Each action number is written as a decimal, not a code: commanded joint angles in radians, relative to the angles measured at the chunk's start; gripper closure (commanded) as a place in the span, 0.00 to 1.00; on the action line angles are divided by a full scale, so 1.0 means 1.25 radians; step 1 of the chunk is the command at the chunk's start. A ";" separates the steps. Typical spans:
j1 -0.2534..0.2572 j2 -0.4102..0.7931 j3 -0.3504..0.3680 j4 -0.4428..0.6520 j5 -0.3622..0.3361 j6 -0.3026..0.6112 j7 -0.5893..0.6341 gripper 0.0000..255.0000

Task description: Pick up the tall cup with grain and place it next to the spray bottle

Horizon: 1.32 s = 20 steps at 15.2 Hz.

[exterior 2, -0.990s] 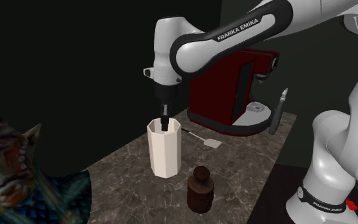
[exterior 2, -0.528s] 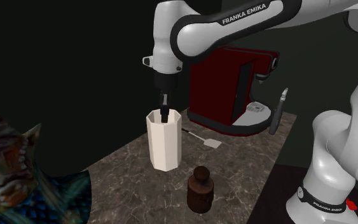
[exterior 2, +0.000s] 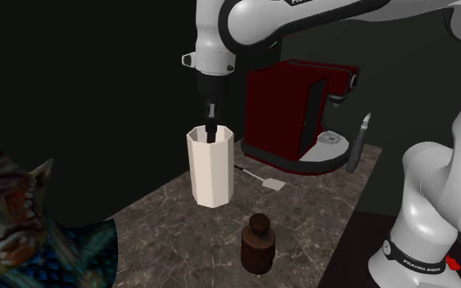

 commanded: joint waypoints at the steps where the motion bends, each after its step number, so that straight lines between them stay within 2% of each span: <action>1: 0.000 -0.001 0.000 0.022 0.000 -0.023 0.001 1.00; 20: 0.000 0.025 0.000 0.257 0.001 -0.232 0.006 1.00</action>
